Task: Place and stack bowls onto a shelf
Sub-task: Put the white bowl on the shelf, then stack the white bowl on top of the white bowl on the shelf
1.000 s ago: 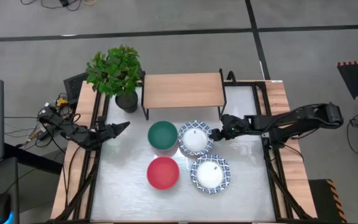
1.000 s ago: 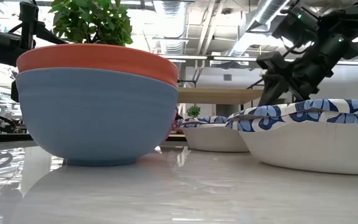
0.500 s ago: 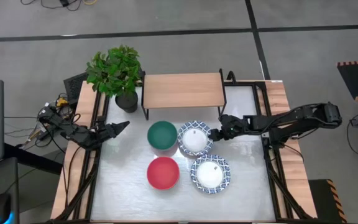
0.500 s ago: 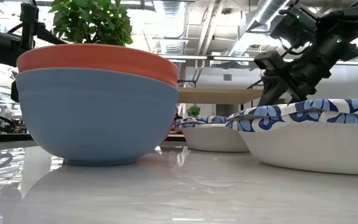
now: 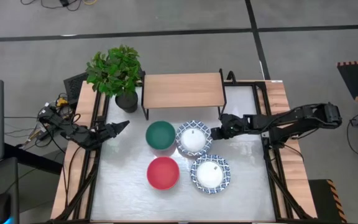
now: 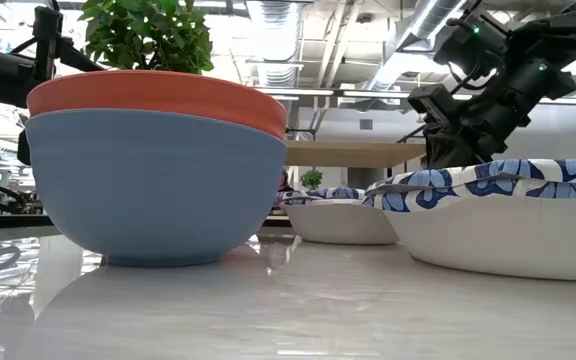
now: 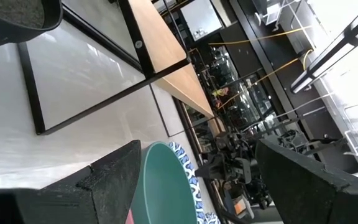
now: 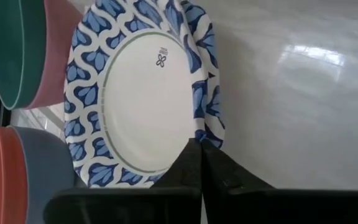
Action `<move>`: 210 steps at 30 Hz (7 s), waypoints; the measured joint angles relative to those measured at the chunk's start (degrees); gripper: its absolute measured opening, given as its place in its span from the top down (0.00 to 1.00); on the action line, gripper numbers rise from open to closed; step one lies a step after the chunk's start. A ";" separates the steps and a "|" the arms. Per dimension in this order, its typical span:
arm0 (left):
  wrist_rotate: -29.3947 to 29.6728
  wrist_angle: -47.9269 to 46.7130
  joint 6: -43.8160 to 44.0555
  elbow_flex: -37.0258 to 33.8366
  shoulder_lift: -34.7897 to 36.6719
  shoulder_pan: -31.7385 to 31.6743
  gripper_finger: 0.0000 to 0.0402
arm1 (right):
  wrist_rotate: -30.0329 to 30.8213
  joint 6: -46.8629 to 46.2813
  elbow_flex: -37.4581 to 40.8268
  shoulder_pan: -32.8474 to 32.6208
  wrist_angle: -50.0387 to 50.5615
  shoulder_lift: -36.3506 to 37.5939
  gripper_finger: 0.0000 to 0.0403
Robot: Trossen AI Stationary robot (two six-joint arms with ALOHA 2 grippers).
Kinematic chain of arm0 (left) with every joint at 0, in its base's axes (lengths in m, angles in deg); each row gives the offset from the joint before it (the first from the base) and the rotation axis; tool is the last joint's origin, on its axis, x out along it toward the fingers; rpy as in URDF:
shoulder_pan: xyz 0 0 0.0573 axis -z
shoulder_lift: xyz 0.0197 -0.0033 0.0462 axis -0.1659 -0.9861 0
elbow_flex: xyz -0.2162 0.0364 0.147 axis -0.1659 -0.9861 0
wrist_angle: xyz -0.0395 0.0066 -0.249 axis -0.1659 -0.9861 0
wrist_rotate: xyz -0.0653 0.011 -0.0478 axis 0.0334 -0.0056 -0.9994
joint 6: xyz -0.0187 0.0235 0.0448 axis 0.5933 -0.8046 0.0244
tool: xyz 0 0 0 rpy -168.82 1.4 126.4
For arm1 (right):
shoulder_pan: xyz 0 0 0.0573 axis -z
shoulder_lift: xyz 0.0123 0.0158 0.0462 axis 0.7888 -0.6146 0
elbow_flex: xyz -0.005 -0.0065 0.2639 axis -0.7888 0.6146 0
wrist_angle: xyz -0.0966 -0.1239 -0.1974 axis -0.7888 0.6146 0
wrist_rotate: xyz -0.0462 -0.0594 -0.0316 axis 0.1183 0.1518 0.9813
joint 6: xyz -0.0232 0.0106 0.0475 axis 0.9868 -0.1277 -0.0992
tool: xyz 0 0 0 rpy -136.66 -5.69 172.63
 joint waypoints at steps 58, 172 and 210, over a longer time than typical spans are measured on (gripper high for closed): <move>0.23 -0.04 -1.65 0.00 -0.02 -0.01 0.25 | -15.97 18.39 -39.53 22.34 -6.24 -18.56 0.96; 0.62 -0.09 -3.53 0.01 -0.01 -0.01 0.25 | 1.83 31.01 -18.14 -18.73 30.57 -9.35 0.47; 0.76 -0.15 -3.75 0.02 0.00 0.00 0.25 | -1.29 32.78 -16.48 -17.27 26.56 -9.35 0.49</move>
